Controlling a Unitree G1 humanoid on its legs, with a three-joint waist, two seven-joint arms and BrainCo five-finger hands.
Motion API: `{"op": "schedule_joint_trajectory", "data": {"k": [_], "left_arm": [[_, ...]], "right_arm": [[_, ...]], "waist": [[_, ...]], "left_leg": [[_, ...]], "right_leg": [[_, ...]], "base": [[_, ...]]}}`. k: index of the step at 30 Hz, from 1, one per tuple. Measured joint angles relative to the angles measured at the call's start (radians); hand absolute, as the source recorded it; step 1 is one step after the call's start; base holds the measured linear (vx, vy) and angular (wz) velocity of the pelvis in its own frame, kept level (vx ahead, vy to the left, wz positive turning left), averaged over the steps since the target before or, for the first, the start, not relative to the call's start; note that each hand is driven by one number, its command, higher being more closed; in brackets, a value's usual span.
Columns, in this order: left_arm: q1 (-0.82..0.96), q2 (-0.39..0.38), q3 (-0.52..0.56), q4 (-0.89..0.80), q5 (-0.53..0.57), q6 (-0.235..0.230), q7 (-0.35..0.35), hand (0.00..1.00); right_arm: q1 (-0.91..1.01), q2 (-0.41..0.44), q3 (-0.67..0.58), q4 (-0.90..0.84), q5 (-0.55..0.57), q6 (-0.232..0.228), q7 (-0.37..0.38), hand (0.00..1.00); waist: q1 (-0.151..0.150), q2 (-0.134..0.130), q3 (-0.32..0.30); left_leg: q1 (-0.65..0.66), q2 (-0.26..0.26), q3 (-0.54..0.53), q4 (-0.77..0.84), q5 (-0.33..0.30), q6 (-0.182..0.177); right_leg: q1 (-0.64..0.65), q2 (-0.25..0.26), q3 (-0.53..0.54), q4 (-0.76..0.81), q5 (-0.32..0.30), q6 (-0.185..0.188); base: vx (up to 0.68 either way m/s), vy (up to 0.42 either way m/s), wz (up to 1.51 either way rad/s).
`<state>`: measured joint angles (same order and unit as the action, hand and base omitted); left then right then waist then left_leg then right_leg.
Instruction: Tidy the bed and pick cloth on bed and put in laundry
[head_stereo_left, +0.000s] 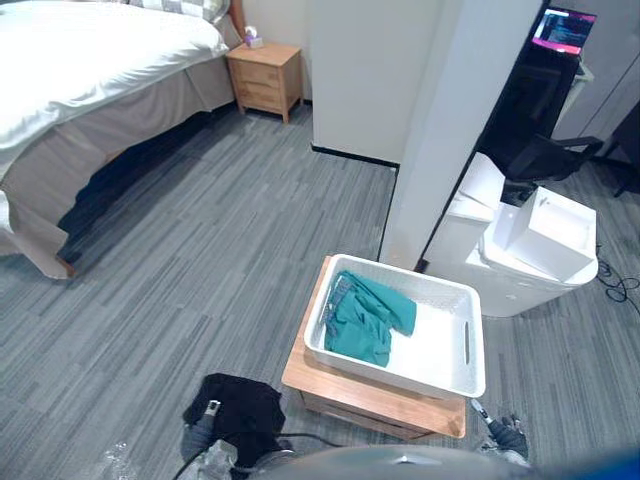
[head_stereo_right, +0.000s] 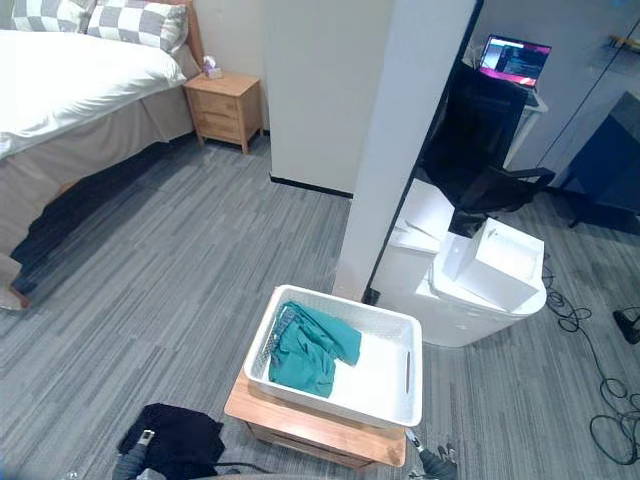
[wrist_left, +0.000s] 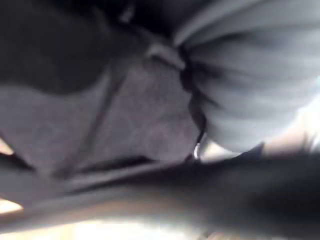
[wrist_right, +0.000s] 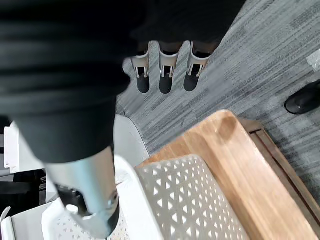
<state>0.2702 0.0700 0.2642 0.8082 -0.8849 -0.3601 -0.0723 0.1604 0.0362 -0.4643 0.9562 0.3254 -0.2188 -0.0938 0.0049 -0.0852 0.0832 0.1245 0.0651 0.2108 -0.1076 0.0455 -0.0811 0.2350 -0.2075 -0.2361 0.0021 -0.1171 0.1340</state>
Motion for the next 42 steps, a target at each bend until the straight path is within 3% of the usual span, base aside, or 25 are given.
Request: {"op": "schedule_joint_trajectory", "data": {"k": [4,9,14,17,18,22,24,28,30,33,38,42], "left_arm": [[-0.042,0.005,0.083,-0.010,-0.072,-0.025,0.061,1.00],[-0.092,0.036,0.220,-0.273,-0.062,-0.038,0.203,1.00],[-0.175,0.167,0.338,-0.444,-0.031,-0.086,0.231,1.00],[-0.262,0.243,0.372,-0.520,0.019,-0.113,0.234,1.00],[-0.305,0.287,0.371,-0.558,0.087,-0.107,0.244,1.00],[-0.414,0.423,0.284,-0.617,0.282,-0.080,0.269,1.00],[-0.450,0.460,0.242,-0.643,0.357,-0.102,0.244,1.00],[-0.448,0.455,0.192,-0.624,0.395,-0.157,0.187,1.00],[-0.448,0.447,0.137,-0.629,0.422,-0.195,0.161,1.00],[-0.448,0.419,0.072,-0.641,0.458,-0.195,0.136,1.00],[-0.447,0.343,-0.052,-0.691,0.552,-0.194,0.079,1.00],[-0.447,0.318,-0.128,-0.691,0.592,-0.187,0.055,1.00]], "right_arm": [[0.000,-0.001,-0.021,0.006,-0.015,0.037,0.024,0.00],[0.043,-0.007,-0.060,0.001,-0.017,0.076,0.055,0.00],[0.089,-0.009,-0.089,-0.026,-0.014,0.097,0.095,0.00],[0.092,-0.009,-0.123,-0.009,-0.014,0.088,0.116,0.00],[0.096,-0.009,-0.131,0.003,-0.013,0.071,0.126,0.00],[0.123,-0.009,-0.142,0.015,-0.013,0.026,0.130,0.00],[0.117,-0.009,-0.153,0.023,-0.013,0.008,0.130,0.00],[0.117,-0.009,-0.153,0.023,-0.013,0.000,0.130,0.00],[0.111,-0.014,-0.155,0.023,-0.013,-0.009,0.129,0.00],[0.110,-0.027,-0.153,0.023,-0.012,-0.019,0.124,0.00],[0.111,-0.053,-0.146,0.025,-0.012,-0.028,0.094,0.00],[0.110,-0.056,-0.094,0.034,-0.013,-0.028,0.087,0.00]], "waist": [[0.006,0.008,-0.007],[0.006,0.019,-0.013],[0.010,0.029,-0.020],[0.013,0.042,-0.031],[0.014,0.048,-0.042],[0.001,0.059,-0.096],[-0.010,0.065,-0.108],[-0.015,0.095,-0.119],[-0.016,0.090,-0.122],[-0.022,0.097,-0.117],[-0.070,0.132,-0.091],[-0.078,0.150,-0.071]], "left_leg": [[0.004,0.015,-0.004,0.000,-0.022,0.004],[0.003,0.045,0.009,0.001,-0.025,0.006],[-0.026,0.036,0.059,0.001,-0.025,0.006],[-0.040,0.037,0.106,0.001,-0.025,0.006],[-0.040,0.037,0.113,0.001,-0.022,0.007],[-0.035,0.035,0.125,0.006,-0.002,0.007],[-0.010,0.046,0.161,0.009,0.004,0.011],[0.019,0.094,0.197,0.009,0.011,0.000],[0.025,0.113,0.223,0.009,0.014,-0.006],[0.033,0.124,0.236,0.009,0.018,-0.012],[0.036,0.126,0.266,0.009,0.019,-0.012],[0.035,0.125,0.277,0.008,0.019,-0.012]], "right_leg": [[0.005,0.008,-0.029,0.009,0.007,-0.007],[-0.001,0.014,-0.086,0.074,0.015,-0.015],[-0.029,-0.003,-0.110,0.089,0.003,-0.035],[-0.050,-0.005,-0.106,0.088,0.003,-0.036],[-0.049,-0.005,-0.101,0.088,0.003,-0.036],[-0.051,-0.008,-0.075,0.109,0.005,-0.037],[-0.056,-0.003,-0.038,0.132,0.010,-0.042],[-0.092,0.043,0.025,0.181,0.029,-0.070],[-0.089,0.066,0.049,0.150,0.030,-0.071],[-0.087,0.076,0.074,0.127,0.030,-0.071],[-0.099,0.081,0.098,0.102,0.031,-0.070],[-0.123,0.083,0.137,0.087,0.031,-0.069]], "base": [[0.00,-0.040,0.07],[-0.01,-0.019,0.29],[0.02,0.013,0.08],[0.08,0.025,-0.05],[0.10,0.023,-0.06],[0.15,0.037,0.06],[0.16,0.032,-0.12],[0.09,-0.063,-0.35],[0.07,-0.125,-0.39],[0.04,-0.132,-0.36],[-0.03,-0.078,-0.25],[-0.09,-0.082,-0.45]]}}
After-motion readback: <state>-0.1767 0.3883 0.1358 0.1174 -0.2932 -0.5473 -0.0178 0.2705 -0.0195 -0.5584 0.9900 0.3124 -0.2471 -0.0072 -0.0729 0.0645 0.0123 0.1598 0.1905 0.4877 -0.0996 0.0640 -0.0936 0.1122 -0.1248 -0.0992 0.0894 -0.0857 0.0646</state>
